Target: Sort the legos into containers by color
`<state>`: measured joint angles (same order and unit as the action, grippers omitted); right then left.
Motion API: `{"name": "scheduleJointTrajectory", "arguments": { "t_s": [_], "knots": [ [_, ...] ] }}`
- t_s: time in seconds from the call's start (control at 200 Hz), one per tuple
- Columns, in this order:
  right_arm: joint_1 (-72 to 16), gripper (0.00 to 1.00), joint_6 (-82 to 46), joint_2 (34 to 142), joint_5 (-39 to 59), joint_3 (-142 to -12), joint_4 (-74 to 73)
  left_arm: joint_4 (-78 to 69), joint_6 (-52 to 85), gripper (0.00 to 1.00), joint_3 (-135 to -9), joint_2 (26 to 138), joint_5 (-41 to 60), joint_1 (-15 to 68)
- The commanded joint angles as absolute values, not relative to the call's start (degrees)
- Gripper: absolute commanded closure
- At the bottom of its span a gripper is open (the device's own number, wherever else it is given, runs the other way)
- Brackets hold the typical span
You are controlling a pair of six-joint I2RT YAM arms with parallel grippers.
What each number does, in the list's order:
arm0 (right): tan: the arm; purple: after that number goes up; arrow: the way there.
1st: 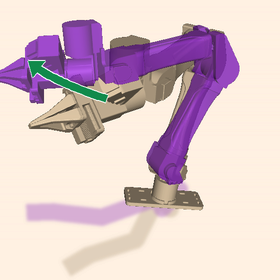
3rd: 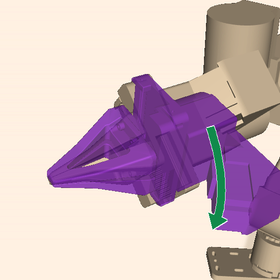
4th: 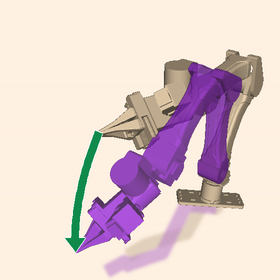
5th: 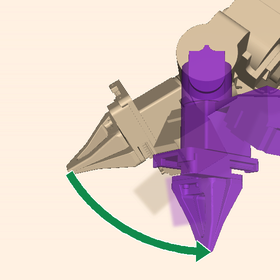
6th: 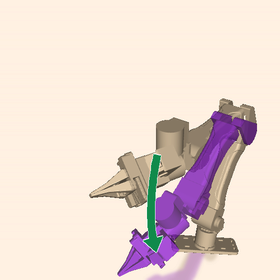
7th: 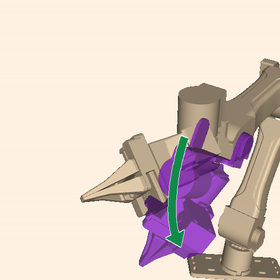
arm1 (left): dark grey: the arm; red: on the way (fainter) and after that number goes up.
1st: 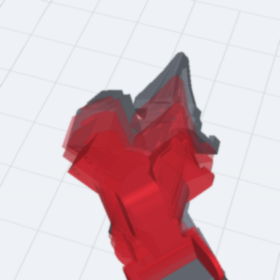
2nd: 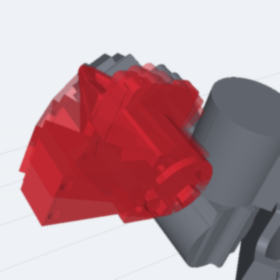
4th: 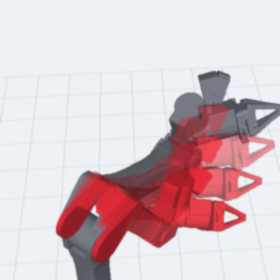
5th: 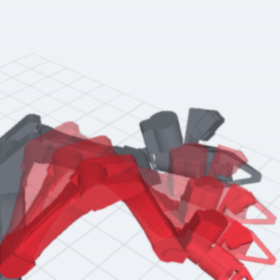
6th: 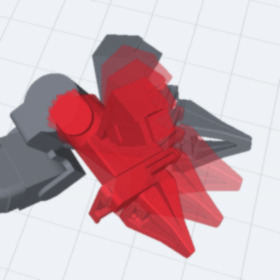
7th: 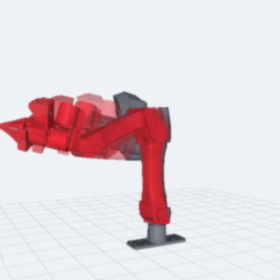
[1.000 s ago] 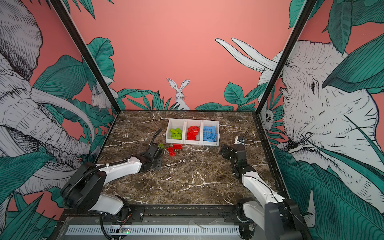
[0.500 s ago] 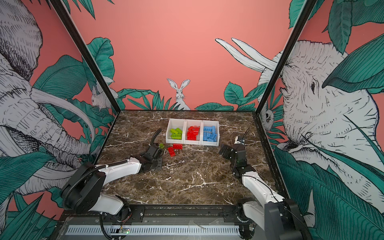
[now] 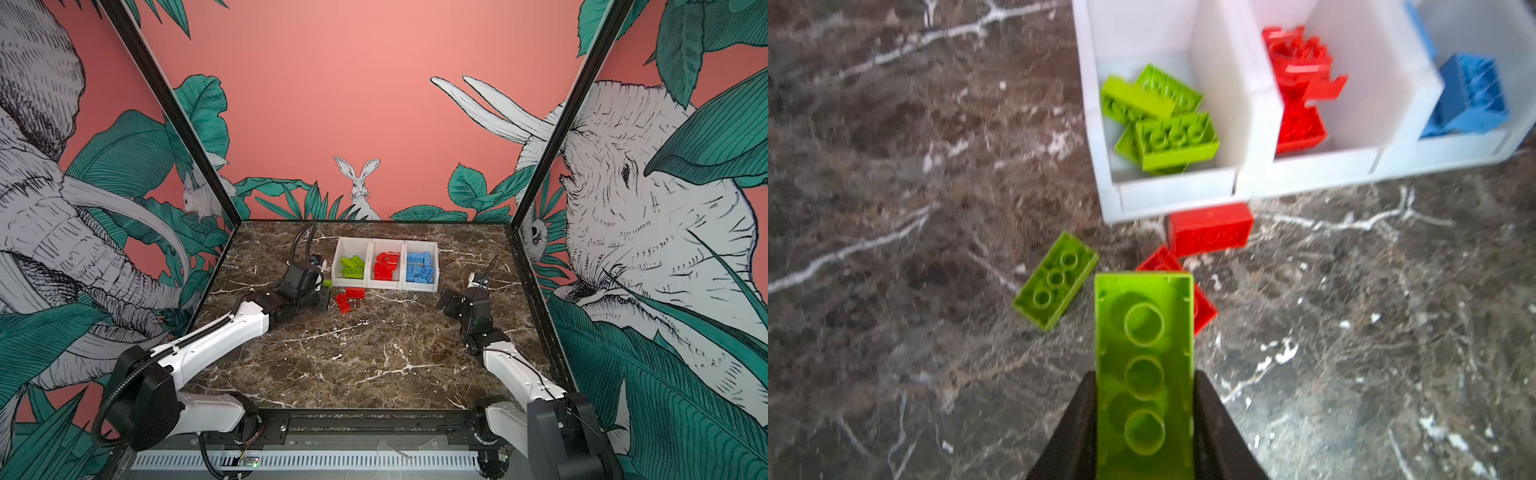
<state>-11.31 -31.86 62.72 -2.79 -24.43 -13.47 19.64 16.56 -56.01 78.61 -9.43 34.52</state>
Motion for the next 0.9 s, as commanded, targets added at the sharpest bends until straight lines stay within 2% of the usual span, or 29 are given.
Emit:
{"name": "scheduleJointTrajectory", "arguments": {
  "t_s": [0.0, 0.4, 0.665, 0.73, 0.81, 0.895],
  "knots": [
    [-11.1, 0.02, -32.0, 62.8, -2.5, -24.4, -16.3, 19.7, 11.1, 0.71, -62.0, 83.6, -9.6, 34.6],
    [-11.1, 0.02, -30.3, 64.8, -1.9, -24.8, -17.1, 19.9, 2.0, 0.76, -88.2, 109.5, -8.6, 33.2],
    [-11.1, 0.02, -30.0, 65.4, -2.4, -24.9, -17.0, 21.8, 2.3, 0.76, -95.0, 116.0, -7.8, 32.7],
    [-11.1, 0.02, -29.8, 65.7, -2.4, -24.9, -17.1, 21.8, 2.2, 0.73, -95.4, 116.6, -8.0, 32.7],
    [-11.1, 0.02, -29.7, 66.3, -2.3, -25.2, -17.3, 22.0, 2.1, 0.58, -96.0, 117.2, -8.0, 32.7],
    [-11.2, 0.02, -29.5, 67.0, -1.6, -25.8, -16.7, 23.0, 1.8, 0.55, -96.7, 117.0, -8.6, 32.6]
  ]
}}
